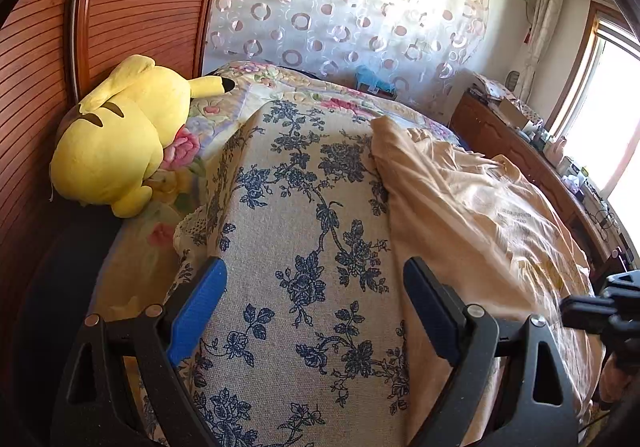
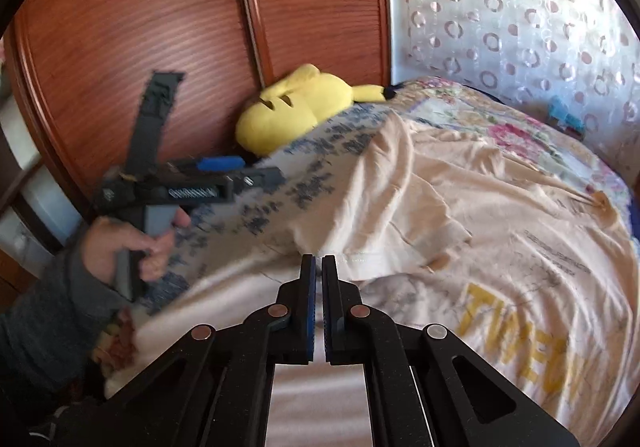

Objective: Fold small clothes

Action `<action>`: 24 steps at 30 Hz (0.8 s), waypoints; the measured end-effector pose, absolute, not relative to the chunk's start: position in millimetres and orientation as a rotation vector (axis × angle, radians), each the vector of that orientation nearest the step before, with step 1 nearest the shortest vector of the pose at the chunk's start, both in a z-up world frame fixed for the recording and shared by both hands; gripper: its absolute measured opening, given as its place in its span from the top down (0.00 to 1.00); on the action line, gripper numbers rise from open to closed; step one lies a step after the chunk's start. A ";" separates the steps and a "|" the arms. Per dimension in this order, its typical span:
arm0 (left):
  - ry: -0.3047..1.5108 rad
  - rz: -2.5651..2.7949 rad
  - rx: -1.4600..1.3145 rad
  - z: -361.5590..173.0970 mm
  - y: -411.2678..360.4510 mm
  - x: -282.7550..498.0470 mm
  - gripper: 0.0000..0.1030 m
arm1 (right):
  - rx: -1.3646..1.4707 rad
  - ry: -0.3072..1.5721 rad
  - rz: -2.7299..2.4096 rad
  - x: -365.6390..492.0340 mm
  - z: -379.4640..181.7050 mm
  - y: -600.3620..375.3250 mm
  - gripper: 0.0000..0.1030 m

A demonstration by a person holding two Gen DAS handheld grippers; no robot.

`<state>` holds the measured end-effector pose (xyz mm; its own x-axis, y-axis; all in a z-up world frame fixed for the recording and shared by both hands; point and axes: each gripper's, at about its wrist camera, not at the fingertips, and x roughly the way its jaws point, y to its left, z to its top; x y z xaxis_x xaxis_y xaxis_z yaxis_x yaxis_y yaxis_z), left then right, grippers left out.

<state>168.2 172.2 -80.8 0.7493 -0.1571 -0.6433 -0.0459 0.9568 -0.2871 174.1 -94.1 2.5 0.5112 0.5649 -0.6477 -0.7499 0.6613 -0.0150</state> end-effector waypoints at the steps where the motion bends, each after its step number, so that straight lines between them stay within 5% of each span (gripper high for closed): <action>1: 0.727 -0.061 -0.292 -81.1 171.4 168.1 0.12 | -0.329 0.676 0.795 177.3 -0.9 -91.3 0.92; 3: 0.730 -0.061 -0.288 -81.5 171.1 168.1 0.12 | -0.334 0.696 0.763 183.0 -9.2 -91.2 0.74; 9: 0.751 -0.058 -0.260 -82.0 166.6 171.2 0.12 | -0.293 0.685 0.719 188.6 -14.3 -113.2 0.51; 24: 0.747 -0.202 -0.038 -50.6 70.6 164.6 0.12 | -0.116 0.663 0.391 176.3 4.0 -288.9 0.48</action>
